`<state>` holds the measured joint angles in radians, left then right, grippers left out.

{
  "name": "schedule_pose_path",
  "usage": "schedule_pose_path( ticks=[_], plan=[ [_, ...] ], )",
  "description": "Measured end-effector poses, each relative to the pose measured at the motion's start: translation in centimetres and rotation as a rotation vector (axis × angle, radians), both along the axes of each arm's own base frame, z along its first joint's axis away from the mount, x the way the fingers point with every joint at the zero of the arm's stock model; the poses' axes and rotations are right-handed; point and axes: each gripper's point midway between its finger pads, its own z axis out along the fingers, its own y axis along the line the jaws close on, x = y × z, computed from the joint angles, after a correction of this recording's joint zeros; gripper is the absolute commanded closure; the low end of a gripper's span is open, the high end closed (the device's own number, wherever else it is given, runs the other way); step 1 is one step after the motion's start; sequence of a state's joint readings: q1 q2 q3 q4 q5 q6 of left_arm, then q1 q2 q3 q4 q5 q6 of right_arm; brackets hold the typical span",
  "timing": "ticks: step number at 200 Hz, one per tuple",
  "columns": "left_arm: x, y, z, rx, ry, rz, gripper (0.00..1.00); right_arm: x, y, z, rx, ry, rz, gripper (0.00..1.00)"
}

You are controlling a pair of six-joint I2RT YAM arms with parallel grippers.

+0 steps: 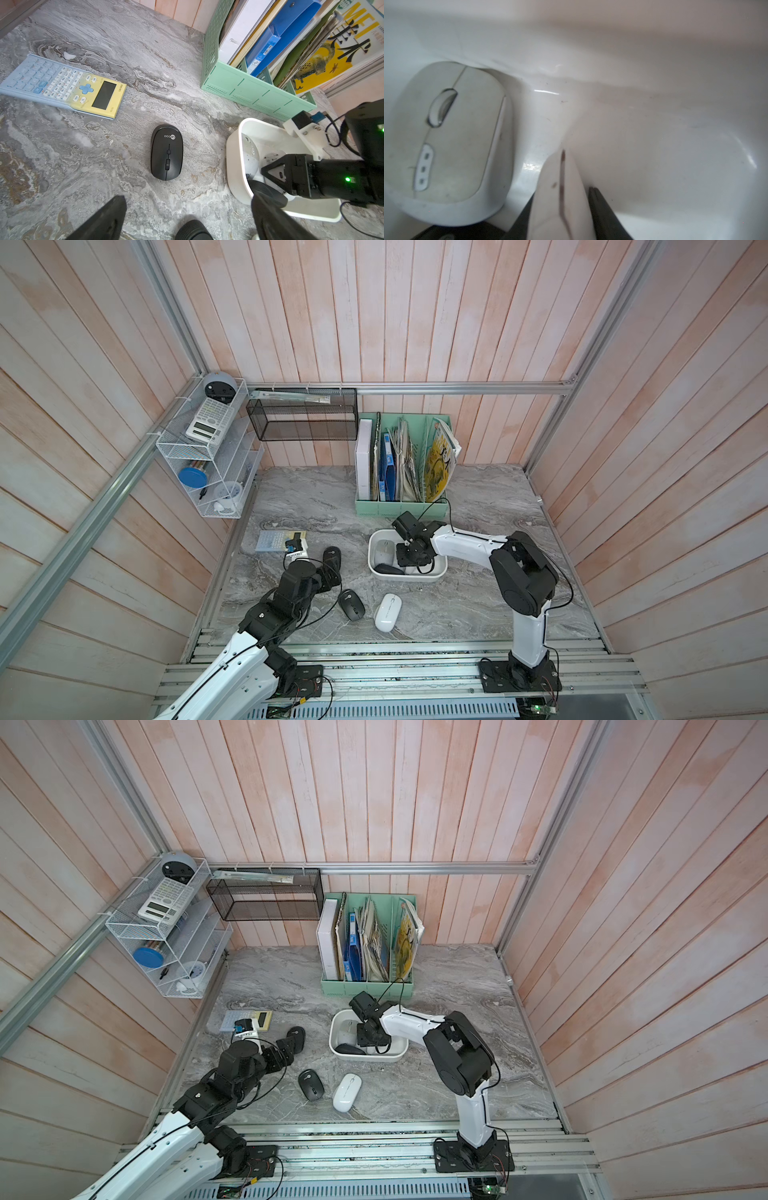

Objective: Take out the mouse from the storage box
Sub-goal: Pick up the mouse from the storage box, then place the mouse at the center of the board.

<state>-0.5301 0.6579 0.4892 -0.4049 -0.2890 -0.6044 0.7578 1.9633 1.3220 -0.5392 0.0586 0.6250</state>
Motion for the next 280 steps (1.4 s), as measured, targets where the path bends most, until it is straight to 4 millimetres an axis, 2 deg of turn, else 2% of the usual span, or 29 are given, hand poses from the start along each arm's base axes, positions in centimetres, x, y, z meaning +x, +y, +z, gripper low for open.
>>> schedule_pose_path(
  ticks=[23,50,94,120,147,181,224,249,280],
  plan=[
    [0.0,0.0,0.0,0.000,0.000,0.001,0.00,-0.2,-0.3,0.3,-0.020,-0.005,0.003,0.66],
    [0.0,0.0,-0.1,0.002,0.002,0.001,0.00,-0.4,-0.6,1.7,-0.035,-0.036,0.011,0.67],
    [-0.1,0.1,-0.1,0.006,0.006,0.004,0.00,-1.2,-1.0,7.0,-0.040,-0.145,0.043,0.67],
    [-0.3,0.3,0.0,0.005,0.002,0.007,0.00,-2.7,-1.0,10.0,-0.045,-0.206,0.080,0.67],
    [-0.5,0.5,0.5,-0.002,-0.016,0.010,0.00,-5.4,-1.2,11.3,-0.072,-0.231,0.131,0.67],
    [-0.6,0.9,0.8,0.002,-0.028,0.026,0.00,-9.4,-2.3,10.7,-0.133,-0.221,0.187,0.67],
    [-0.7,1.3,0.7,0.013,-0.024,0.038,0.00,-13.7,-4.4,8.2,-0.202,-0.178,0.216,0.67],
    [-0.7,1.5,0.7,0.018,-0.027,0.047,0.00,-15.2,-5.3,6.5,-0.240,-0.154,0.219,0.67],
    [-0.7,1.6,0.7,0.021,-0.027,0.052,0.00,-15.8,-6.4,5.2,-0.264,-0.134,0.192,0.67]
  ],
)
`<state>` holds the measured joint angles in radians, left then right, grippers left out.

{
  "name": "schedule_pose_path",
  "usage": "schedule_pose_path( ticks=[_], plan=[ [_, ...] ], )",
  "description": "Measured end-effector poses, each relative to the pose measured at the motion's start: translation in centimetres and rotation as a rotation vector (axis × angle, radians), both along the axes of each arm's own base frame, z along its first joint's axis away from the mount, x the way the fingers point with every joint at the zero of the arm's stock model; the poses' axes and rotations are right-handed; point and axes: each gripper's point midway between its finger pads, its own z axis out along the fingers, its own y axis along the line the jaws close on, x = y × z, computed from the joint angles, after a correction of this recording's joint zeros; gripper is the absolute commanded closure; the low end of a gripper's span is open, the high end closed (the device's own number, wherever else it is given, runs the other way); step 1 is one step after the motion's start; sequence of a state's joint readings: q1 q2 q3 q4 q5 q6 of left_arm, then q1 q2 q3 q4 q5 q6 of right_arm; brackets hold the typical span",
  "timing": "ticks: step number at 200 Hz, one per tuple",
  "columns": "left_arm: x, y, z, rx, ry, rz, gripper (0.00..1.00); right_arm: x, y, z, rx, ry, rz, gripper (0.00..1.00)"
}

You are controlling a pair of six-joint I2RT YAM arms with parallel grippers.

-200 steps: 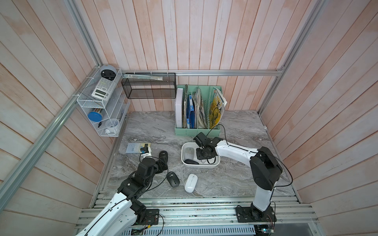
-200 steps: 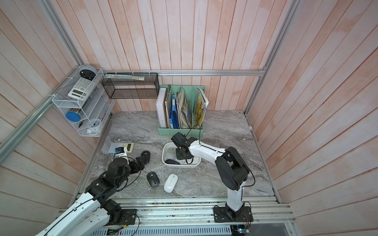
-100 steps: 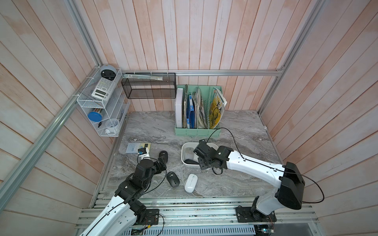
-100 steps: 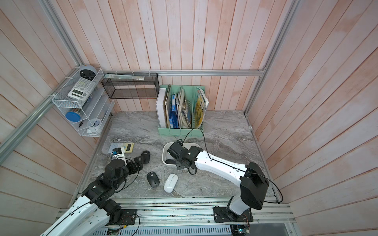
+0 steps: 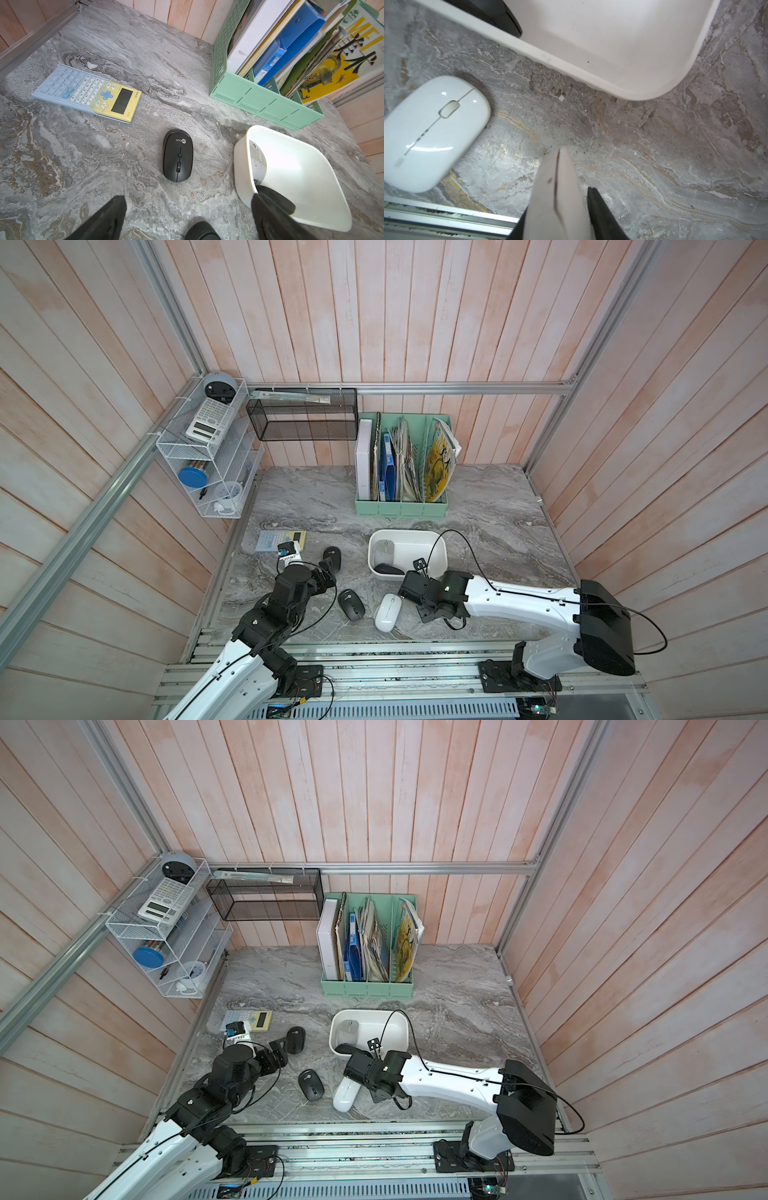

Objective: Take out the mouse from the storage box
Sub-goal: Place the mouse at the center of the board.

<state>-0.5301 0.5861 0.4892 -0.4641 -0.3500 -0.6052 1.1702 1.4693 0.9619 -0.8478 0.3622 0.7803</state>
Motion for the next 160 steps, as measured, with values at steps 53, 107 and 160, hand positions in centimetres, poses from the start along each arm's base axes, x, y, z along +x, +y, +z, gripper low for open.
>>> schedule_pose_path(
  ticks=[53,107,160],
  plan=[
    [0.1,0.3,0.0,0.007,-0.004,0.013,0.00,-0.1,-0.8,-2.6,-0.085,0.024,-0.028,0.68],
    [0.1,0.4,0.1,0.012,-0.006,0.021,0.00,-0.2,-1.3,-4.6,-0.174,0.038,-0.031,0.66],
    [0.1,0.4,0.0,0.012,-0.005,0.021,0.00,0.3,-1.3,-4.9,-0.220,0.019,-0.054,0.60]
  ],
)
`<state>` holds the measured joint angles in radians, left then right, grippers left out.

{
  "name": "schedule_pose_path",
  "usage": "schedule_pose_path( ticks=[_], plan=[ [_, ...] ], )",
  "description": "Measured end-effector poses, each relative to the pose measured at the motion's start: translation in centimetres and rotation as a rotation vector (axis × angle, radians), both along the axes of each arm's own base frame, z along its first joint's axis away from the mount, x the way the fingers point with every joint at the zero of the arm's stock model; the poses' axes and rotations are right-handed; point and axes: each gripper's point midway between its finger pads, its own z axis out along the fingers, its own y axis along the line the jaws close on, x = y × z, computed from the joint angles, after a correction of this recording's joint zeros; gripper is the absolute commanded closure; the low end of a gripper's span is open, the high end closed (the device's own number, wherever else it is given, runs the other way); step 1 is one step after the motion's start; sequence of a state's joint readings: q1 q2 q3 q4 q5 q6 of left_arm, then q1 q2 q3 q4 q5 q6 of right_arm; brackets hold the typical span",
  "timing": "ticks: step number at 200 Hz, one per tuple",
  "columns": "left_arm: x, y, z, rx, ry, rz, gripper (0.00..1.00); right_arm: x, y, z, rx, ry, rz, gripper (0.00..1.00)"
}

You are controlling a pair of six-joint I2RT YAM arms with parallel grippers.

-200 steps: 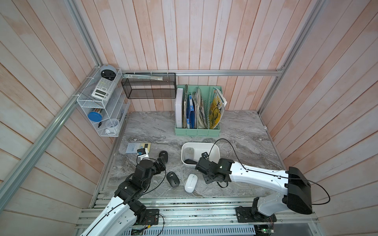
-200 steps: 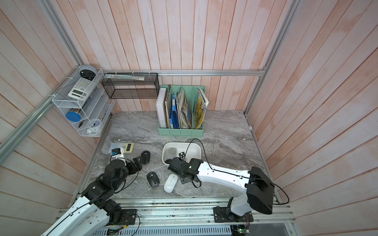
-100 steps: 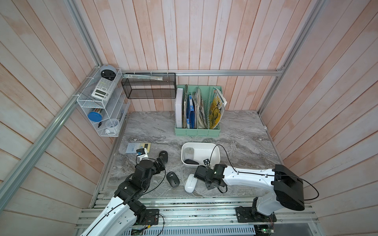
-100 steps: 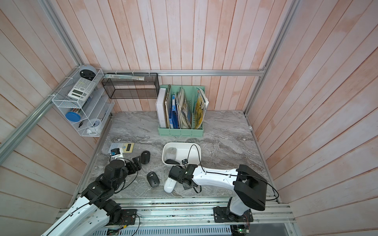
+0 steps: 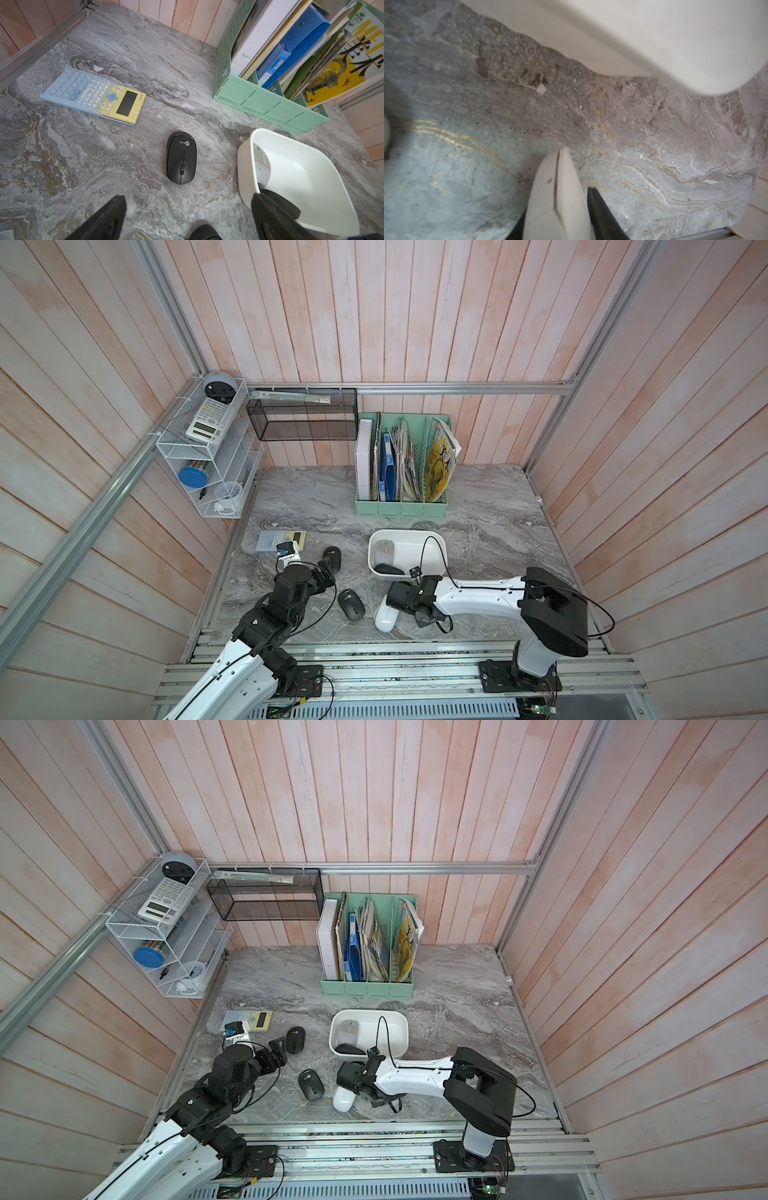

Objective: Take out the mouse from the storage box
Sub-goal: Place the mouse at the center of the board.

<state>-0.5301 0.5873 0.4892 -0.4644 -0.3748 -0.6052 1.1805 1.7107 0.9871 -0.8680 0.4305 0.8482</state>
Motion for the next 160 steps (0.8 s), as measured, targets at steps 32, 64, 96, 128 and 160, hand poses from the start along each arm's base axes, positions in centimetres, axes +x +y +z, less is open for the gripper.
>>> schedule_pose_path(
  ticks=[32,64,96,128,160],
  plan=[
    [0.0,0.0,0.0,0.000,0.000,0.000,0.00,0.1,-0.3,0.0,-0.019,-0.008,-0.011,0.50],
    [0.0,0.0,0.0,0.000,0.001,0.000,0.00,0.0,-0.3,0.1,-0.022,-0.008,-0.010,0.46],
    [0.0,0.0,-0.1,0.002,0.003,0.000,0.00,-0.2,0.7,0.6,-0.005,-0.016,0.009,0.44],
    [0.0,0.0,-0.2,0.004,0.006,0.000,0.00,-0.3,1.6,1.2,0.013,-0.023,0.022,0.41],
    [0.0,0.0,-0.2,0.004,0.006,0.000,0.00,-0.5,1.8,1.3,0.013,-0.022,0.028,0.40]
  ],
)
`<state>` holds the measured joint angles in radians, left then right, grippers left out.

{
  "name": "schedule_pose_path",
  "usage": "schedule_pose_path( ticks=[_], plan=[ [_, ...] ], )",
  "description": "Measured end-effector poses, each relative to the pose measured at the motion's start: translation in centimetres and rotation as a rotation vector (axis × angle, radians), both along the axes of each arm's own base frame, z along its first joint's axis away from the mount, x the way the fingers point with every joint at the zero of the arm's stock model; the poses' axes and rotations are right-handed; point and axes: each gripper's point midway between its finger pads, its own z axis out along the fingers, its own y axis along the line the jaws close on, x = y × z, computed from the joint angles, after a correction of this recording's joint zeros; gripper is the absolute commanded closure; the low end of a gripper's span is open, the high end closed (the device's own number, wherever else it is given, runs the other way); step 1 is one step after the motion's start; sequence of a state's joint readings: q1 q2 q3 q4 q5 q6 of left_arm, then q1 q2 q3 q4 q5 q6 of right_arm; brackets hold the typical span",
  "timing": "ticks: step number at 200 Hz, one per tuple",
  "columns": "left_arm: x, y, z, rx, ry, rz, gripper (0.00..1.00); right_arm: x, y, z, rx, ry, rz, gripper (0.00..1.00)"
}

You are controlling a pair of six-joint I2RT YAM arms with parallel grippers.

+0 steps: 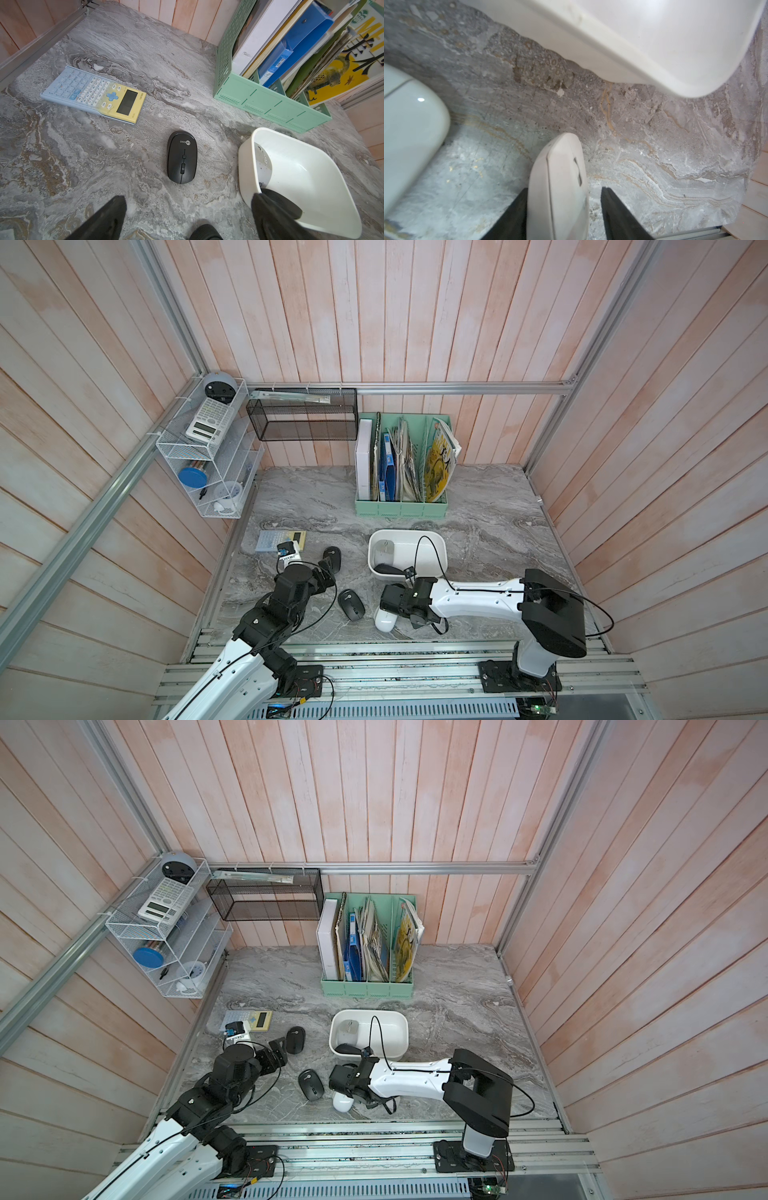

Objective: Take out the mouse from the storage box
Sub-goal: Place the mouse at the center of the board, then pick up the mouse from the storage box.

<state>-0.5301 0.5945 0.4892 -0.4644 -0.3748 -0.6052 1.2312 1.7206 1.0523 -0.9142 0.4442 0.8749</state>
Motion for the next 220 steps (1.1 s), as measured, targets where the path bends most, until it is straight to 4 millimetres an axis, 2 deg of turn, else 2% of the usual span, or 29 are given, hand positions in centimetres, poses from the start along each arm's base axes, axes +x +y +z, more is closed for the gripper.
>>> schedule_pose_path(
  ticks=[43,83,112,137,156,189,204,220],
  plan=[
    [0.1,-0.1,-0.6,0.013,0.023,-0.001,0.00,-0.2,0.6,0.6,0.042,0.004,0.007,0.33],
    [0.2,-0.2,-1.2,0.025,0.045,-0.005,0.00,-0.2,2.3,3.3,0.208,-0.018,0.024,0.27],
    [0.3,-0.5,-1.5,0.025,0.056,-0.015,0.00,0.2,1.8,5.2,0.270,-0.073,0.013,0.26],
    [0.3,-1.2,-2.5,0.010,0.107,-0.035,0.00,1.1,0.6,7.0,0.306,-0.136,-0.011,0.25],
    [0.5,-2.3,-2.9,0.009,0.158,-0.060,0.00,2.2,-1.6,8.0,0.341,-0.182,-0.063,0.25],
    [0.7,-7.0,-0.7,0.052,0.192,-0.184,0.00,3.5,-6.3,7.6,0.375,-0.246,-0.145,0.22],
    [0.8,-9.2,0.2,0.071,0.203,-0.237,0.00,3.8,-7.7,7.4,0.403,-0.264,-0.165,0.22],
    [0.9,-10.8,0.3,0.097,0.233,-0.273,0.00,4.5,-9.0,7.5,0.435,-0.290,-0.195,0.22]
  ],
)
